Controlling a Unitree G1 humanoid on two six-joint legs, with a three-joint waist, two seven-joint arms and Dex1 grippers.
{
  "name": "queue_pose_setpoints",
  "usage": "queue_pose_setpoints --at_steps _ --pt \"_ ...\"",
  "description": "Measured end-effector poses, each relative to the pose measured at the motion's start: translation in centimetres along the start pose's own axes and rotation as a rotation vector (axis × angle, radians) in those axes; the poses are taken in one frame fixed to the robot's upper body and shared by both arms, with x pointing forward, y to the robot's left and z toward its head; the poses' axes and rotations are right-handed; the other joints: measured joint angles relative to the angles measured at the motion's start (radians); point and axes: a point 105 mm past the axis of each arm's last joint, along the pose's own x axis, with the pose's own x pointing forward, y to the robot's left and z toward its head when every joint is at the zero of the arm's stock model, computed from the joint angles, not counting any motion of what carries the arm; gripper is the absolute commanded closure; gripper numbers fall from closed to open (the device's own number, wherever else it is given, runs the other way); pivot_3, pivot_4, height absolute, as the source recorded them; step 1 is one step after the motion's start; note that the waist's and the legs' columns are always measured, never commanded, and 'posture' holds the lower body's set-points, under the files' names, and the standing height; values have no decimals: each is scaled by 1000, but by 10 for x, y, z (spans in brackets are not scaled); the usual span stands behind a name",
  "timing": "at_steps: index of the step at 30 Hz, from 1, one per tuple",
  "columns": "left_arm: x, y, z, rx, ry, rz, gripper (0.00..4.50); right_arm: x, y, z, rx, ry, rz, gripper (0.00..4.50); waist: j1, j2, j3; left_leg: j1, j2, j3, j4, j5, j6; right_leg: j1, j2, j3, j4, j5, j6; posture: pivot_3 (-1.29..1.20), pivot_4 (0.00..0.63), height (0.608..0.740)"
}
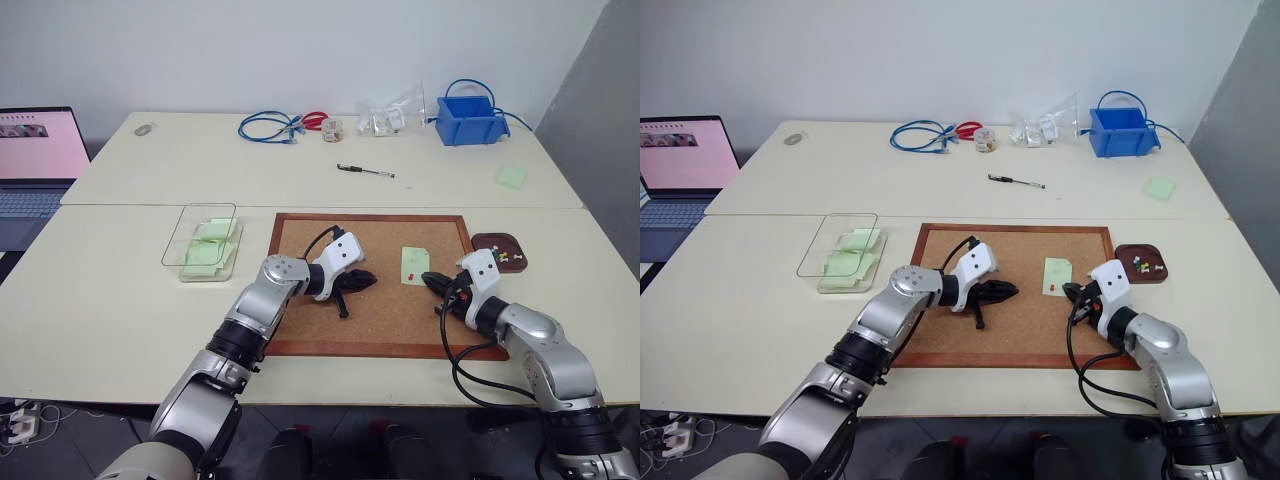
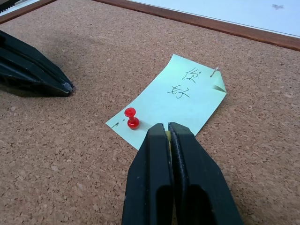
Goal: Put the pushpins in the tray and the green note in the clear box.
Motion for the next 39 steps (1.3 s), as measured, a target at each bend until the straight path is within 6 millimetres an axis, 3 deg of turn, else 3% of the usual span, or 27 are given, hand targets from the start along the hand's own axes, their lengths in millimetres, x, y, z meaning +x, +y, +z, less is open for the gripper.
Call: queue_pose_setpoints --at_steps 5,14,20,25,30,39 --pt "0 -1 -1 0 1 -2 4500 -4 -5 38 -60 -107 -27 4483 0 0 0 0 0 0 0 0 0 0 0 0 0 0 0 0 150 740" --pt "0 -2 -1 0 2 -2 4500 -5 -11 30 -42 -73 -62 4483 1 -1 -1 0 0 0 0 0 0 0 0 0 0 0 0 0 150 740" --pt "-1 -2 -2 3 2 -3 4500 -17 -71 12 -14 8 -396 4483 2 -1 -1 1 0 1 0 0 0 0 0 0 0 0 0 0 150 740" --pt "-1 -3 -2 6 3 -5 4500 -26 -110 9 32 23 -569 4483 3 0 -2 1 0 1 0 0 0 0 0 1 0 0 0 0 150 740" --pt "-1 -3 -2 7 4 -6 4500 -26 -121 6 58 25 -600 4483 3 0 -2 1 0 1 0 0 0 0 0 1 0 0 0 0 150 740" --pt "-1 -4 -2 6 3 -6 4500 -28 -125 3 74 32 -617 2805 2 0 -2 1 0 1 0 0 0 0 0 1 0 0 0 0 150 740"
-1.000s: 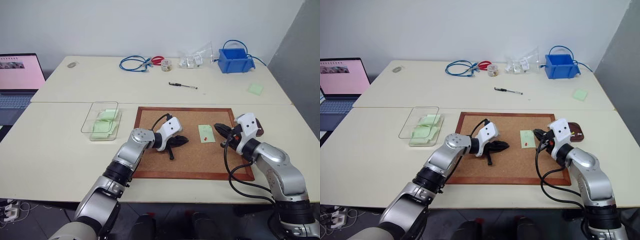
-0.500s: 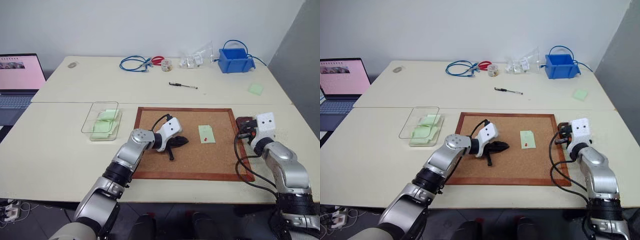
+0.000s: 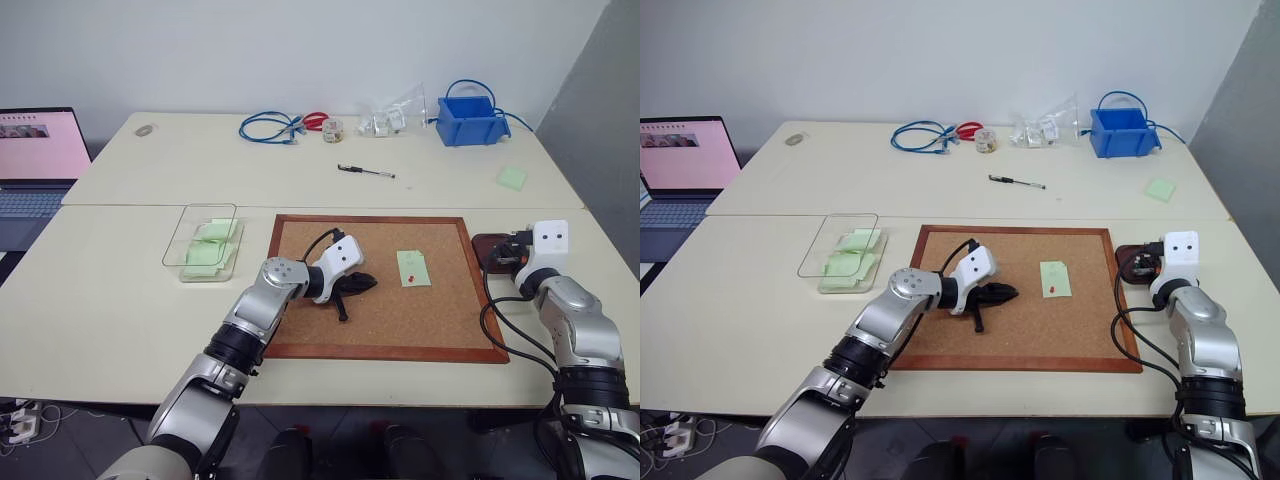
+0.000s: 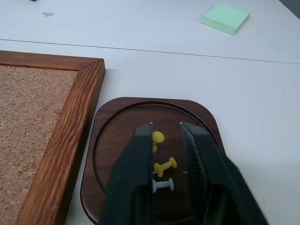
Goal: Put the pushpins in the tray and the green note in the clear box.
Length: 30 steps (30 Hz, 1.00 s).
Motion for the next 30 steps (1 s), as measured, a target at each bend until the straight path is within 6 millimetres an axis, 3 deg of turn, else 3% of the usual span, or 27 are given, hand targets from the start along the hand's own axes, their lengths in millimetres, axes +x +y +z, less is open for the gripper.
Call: queue_pose_setpoints --at_steps 12,20,25,30 --pt "0 0 0 0 0 -1 4500 -5 1 13 -21 -49 -6 384 0 0 0 0 0 0 0 0 0 0 0 0 0 0 0 0 150 740" --pt "0 0 0 -1 0 -1 4500 -10 6 16 -36 -71 16 384 1 0 0 0 0 0 0 0 0 0 0 0 0 0 0 0 150 740" --pt "0 0 0 -1 0 -1 4500 -22 36 23 -147 -111 193 384 1 0 0 0 0 0 0 0 0 0 0 0 0 0 0 0 150 740" --pt "-1 0 0 -1 2 0 4500 -44 88 17 -201 -130 474 384 0 0 0 0 0 0 0 0 0 0 1 0 0 0 0 0 150 740"
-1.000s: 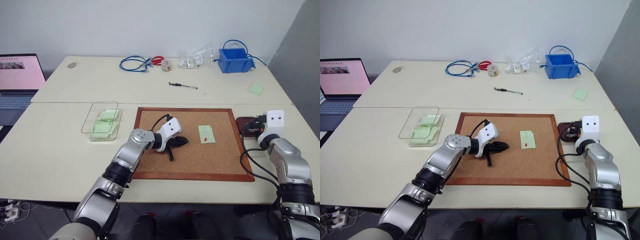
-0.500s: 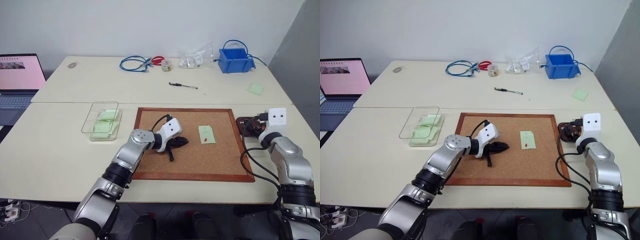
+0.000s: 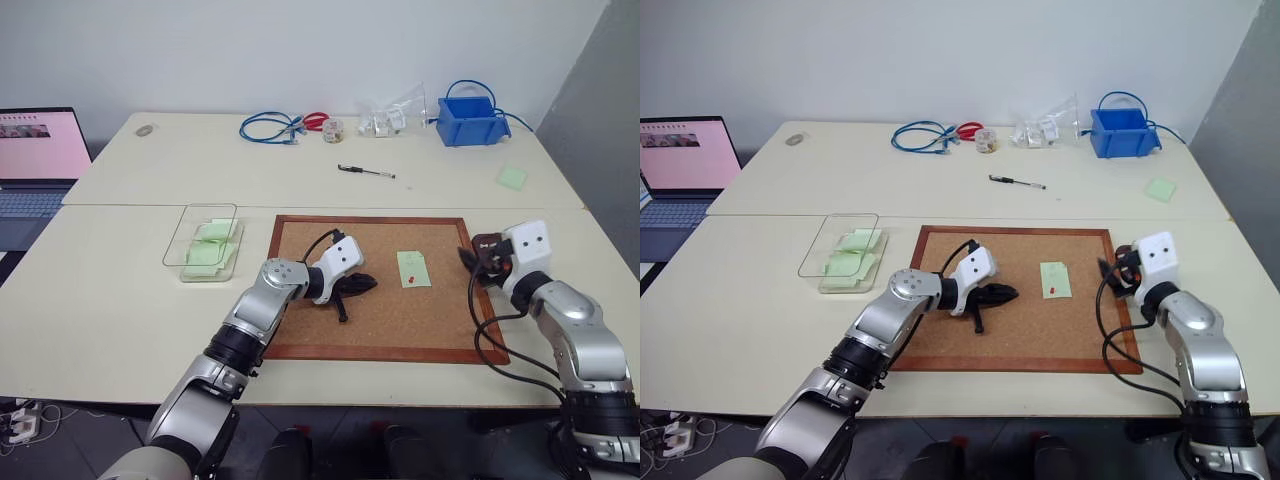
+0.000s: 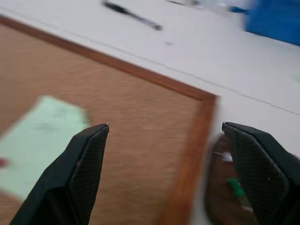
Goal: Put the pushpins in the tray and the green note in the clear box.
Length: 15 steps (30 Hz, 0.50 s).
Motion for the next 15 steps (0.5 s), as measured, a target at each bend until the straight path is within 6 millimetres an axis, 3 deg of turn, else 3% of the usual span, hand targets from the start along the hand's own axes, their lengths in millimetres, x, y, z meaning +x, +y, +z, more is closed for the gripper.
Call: queue_pose_setpoints --at_steps 4,8,14,15 --pt "0 0 0 -1 1 0 4500 4 32 5 -18 -19 153 384 0 0 0 0 0 0 0 0 0 0 0 0 0 0 0 0 150 740" --pt "0 0 0 -2 1 0 4500 9 50 -6 5 12 218 384 0 0 0 0 0 -1 0 0 0 0 0 0 0 0 0 0 150 740" --pt "1 0 0 -3 0 -1 4500 14 59 -19 28 43 253 384 1 0 0 0 0 0 0 0 0 0 0 0 0 0 0 0 150 740" --pt "1 0 0 -3 0 0 4500 14 59 -20 29 47 254 560 1 0 0 0 0 -1 0 0 0 0 0 -1 0 0 0 0 150 740"
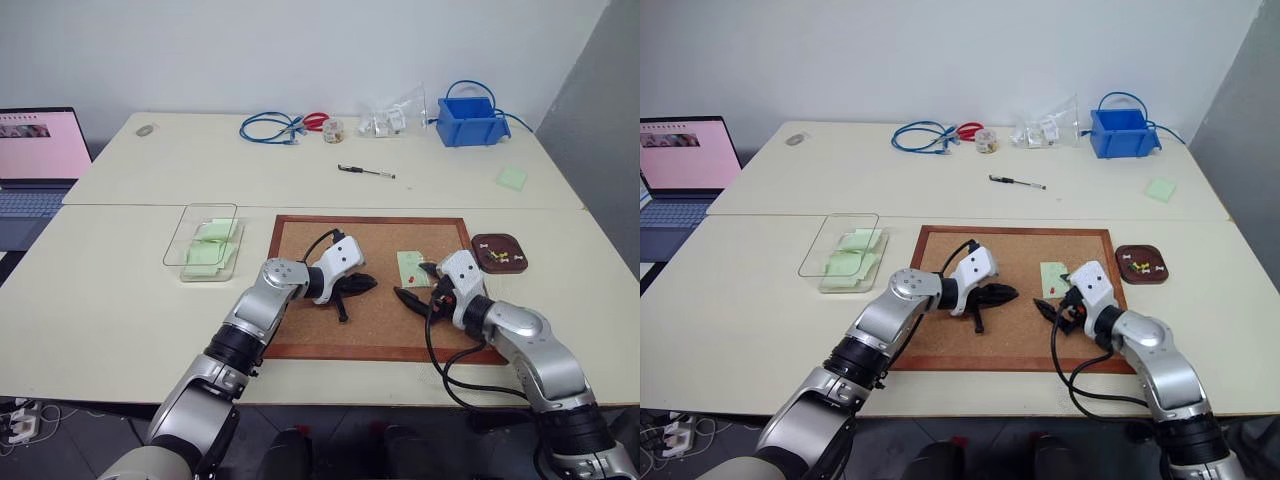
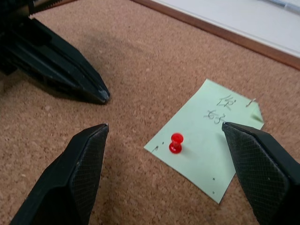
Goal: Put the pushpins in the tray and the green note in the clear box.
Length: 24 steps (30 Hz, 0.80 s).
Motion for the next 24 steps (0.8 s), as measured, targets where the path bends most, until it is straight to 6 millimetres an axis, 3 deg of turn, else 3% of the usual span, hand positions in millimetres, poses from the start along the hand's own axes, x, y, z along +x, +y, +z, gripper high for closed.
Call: queue_pose_setpoints --at_steps 9,20,24 --pt "0 0 0 1 -1 1 4500 3 -3 -4 9 6 -5 2123 0 0 0 0 0 0 0 0 0 0 0 0 0 0 0 0 150 740" --pt "0 0 0 1 -1 1 4500 3 -4 -2 36 -18 -12 4487 0 0 0 0 0 0 0 0 0 0 0 0 0 0 0 0 150 740" --pt "0 -1 0 1 -1 1 4500 3 -4 -2 37 -18 -12 4487 0 0 0 0 0 0 0 0 0 0 0 0 0 0 0 0 150 740"
